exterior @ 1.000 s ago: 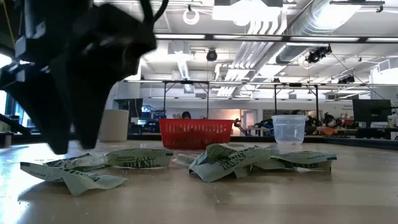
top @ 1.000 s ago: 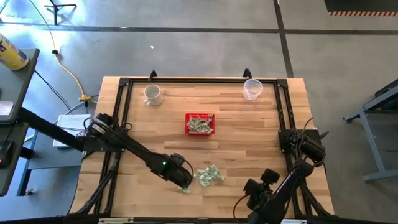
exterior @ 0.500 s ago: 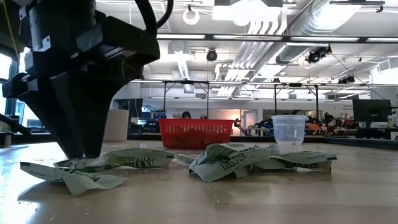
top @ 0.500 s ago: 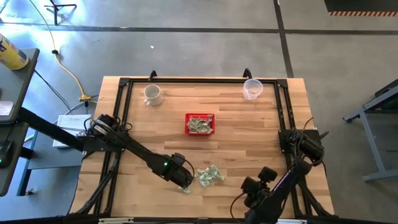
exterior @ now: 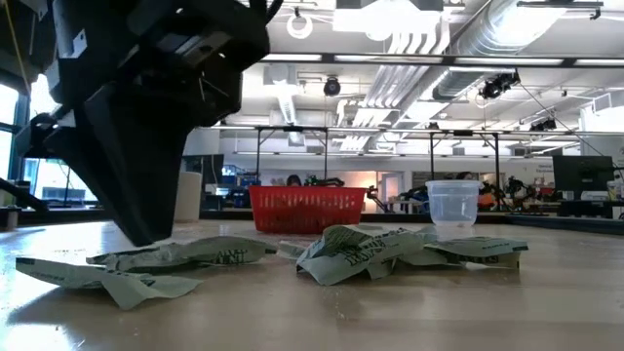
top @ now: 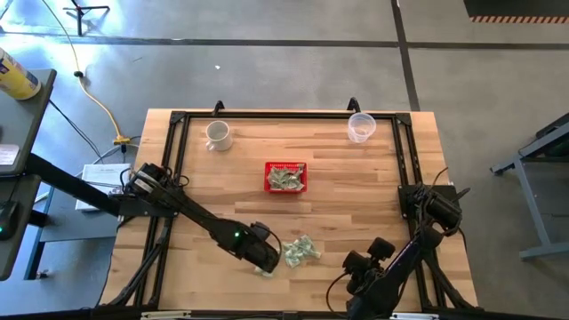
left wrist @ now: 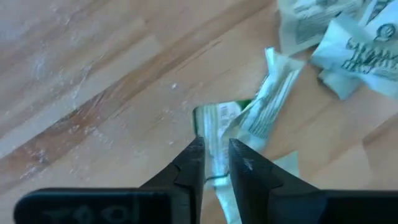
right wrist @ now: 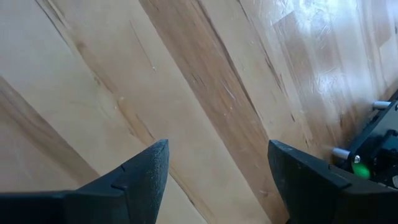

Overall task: Pick and place items into bin
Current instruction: Put the truvia packet into the red bin

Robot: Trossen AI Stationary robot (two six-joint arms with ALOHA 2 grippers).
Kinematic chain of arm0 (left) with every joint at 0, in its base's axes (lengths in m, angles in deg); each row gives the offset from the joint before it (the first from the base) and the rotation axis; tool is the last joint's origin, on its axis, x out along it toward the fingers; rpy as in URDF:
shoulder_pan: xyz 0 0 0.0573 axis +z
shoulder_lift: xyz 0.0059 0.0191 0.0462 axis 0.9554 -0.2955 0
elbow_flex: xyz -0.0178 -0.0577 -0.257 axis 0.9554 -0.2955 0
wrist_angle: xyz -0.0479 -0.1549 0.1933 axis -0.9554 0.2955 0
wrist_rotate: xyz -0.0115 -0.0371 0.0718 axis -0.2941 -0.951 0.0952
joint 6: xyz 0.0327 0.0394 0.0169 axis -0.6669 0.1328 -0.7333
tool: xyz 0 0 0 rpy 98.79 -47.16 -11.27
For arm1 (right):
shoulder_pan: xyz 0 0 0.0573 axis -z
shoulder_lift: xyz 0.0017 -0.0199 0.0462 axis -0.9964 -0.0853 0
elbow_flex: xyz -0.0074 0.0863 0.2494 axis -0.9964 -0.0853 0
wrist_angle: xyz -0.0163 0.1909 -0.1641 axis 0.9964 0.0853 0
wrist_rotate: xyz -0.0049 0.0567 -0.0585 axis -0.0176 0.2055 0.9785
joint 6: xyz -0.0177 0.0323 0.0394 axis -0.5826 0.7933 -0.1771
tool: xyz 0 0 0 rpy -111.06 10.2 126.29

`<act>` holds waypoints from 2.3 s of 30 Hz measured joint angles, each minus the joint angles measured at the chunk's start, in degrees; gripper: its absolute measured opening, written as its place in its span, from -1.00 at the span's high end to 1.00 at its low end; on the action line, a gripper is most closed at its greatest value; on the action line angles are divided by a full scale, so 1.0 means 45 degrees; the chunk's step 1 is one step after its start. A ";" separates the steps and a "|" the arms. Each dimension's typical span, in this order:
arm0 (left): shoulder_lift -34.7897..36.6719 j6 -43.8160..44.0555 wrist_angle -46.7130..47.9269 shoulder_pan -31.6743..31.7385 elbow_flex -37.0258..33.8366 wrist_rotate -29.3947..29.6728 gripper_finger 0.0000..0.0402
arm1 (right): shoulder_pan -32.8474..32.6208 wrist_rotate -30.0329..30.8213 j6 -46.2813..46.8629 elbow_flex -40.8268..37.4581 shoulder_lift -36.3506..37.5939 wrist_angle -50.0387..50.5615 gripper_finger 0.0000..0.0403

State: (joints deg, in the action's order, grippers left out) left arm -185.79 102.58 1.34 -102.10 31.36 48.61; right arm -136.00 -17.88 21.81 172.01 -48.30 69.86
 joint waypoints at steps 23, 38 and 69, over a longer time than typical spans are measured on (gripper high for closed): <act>-0.0573 -0.0009 0.0031 -0.0340 0.0070 -0.0234 -0.15 | 0.0000 0.0029 -0.0010 0.0000 0.0000 -0.0094 -0.31; -0.1039 -0.1091 0.0439 -0.0591 0.0015 0.0403 0.54 | 0.0005 0.0141 -0.0029 0.0000 0.0000 -0.0089 -0.31; -0.0029 -1.2949 0.5114 0.7722 0.4450 0.1494 0.66 | 0.0263 0.0377 0.0699 -0.0005 0.0000 -0.0944 -0.31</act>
State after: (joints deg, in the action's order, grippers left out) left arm -185.92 44.31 24.35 -67.35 51.38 55.34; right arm -134.82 -16.18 24.95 171.99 -48.30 65.61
